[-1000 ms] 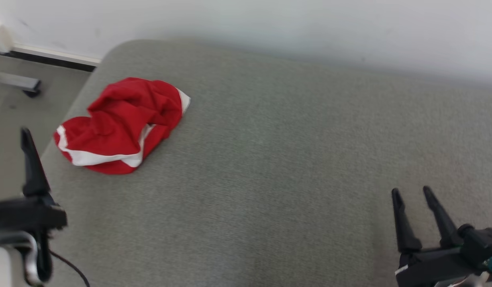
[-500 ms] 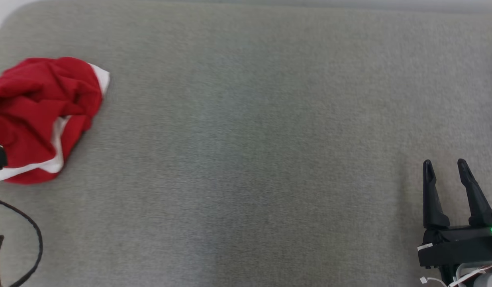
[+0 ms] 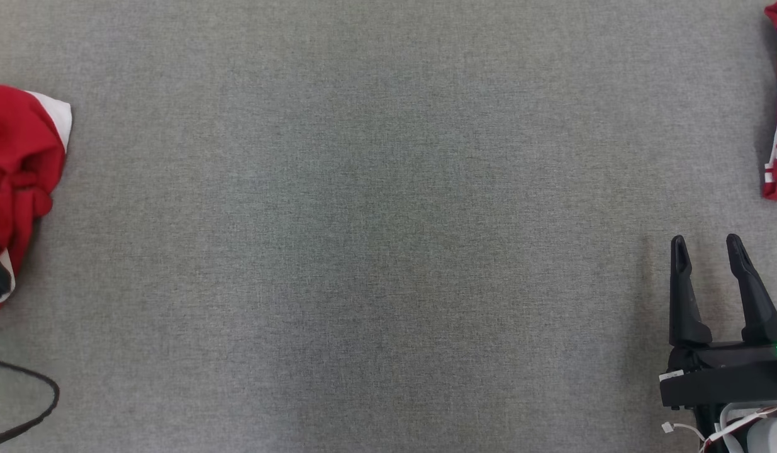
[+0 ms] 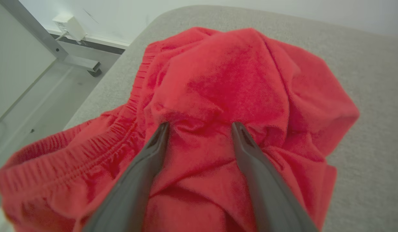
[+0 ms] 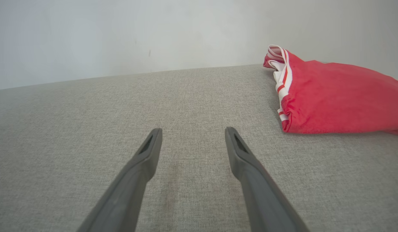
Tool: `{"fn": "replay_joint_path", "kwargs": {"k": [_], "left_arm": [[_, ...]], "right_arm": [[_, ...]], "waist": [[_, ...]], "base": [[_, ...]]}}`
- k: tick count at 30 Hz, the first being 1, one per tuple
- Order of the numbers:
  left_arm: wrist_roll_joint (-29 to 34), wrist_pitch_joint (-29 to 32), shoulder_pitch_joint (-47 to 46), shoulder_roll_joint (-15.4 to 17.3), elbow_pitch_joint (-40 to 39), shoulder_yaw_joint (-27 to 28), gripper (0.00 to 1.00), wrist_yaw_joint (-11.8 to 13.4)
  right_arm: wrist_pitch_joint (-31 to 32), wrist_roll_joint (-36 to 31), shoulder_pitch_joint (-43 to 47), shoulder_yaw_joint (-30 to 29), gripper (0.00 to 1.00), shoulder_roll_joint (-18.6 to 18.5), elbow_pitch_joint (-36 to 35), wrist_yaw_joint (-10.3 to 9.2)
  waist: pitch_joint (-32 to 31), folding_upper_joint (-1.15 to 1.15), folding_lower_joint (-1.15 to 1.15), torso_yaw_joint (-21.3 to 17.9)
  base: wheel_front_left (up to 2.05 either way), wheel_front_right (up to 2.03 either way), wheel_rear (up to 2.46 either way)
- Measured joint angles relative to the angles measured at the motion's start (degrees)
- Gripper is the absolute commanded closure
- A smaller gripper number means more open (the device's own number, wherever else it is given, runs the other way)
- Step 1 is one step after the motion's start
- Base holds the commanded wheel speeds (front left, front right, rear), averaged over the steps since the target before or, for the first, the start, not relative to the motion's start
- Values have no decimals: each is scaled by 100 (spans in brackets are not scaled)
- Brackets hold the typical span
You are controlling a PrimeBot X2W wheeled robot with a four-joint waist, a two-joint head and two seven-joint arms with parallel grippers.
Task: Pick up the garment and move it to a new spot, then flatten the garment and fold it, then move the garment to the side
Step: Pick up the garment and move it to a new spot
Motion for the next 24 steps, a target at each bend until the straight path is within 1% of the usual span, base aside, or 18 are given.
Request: {"fn": "replay_joint_path", "kwargs": {"k": [2,4,5,6,7,8,10,16,20,24], "left_arm": [[-56,278,-3,19,211,-49,0,-10],[-142,382,-44,30,328,-49,0,-46],[-159,388,-73,35,389,-58,35,-47],[-176,382,-89,34,446,-67,74,-52],[-182,364,-92,36,494,-71,91,-53],[-181,319,-96,48,545,-83,100,-54],[-180,293,-98,69,595,-96,100,-54],[30,-637,-180,249,541,-199,100,-8],[178,-1220,-420,404,263,-261,100,-8],[260,-1504,-671,430,-141,-446,100,-47]], "right_arm": [[-1,-13,-10,12,0,11,9,0],[-2,-14,-47,35,0,18,23,0],[-2,-15,-77,44,0,22,26,0],[-3,-16,-101,52,0,25,27,0],[-16,-16,-107,62,0,25,35,0],[-27,-16,-107,70,0,26,57,0],[-38,-16,-108,75,0,29,78,0],[-96,-16,-110,105,0,107,207,0],[-174,23,-131,177,0,153,354,0],[-253,74,-138,263,0,219,549,0]], "waist": [[0,0,0,-28],[-5,0,0,-50],[-9,-1,0,-62],[-12,-1,0,-76],[-18,-1,-1,-91],[-27,-1,0,-104],[-42,-1,-1,-117],[-208,-1,0,-173],[-375,-1,-1,-202],[-577,-1,-1,-244]], "base": [[0,0,0],[0,0,0],[0,0,0],[0,0,0],[0,0,0],[0,0,0],[0,0,0],[0,0,0],[0,0,0],[0,0,0]]}}
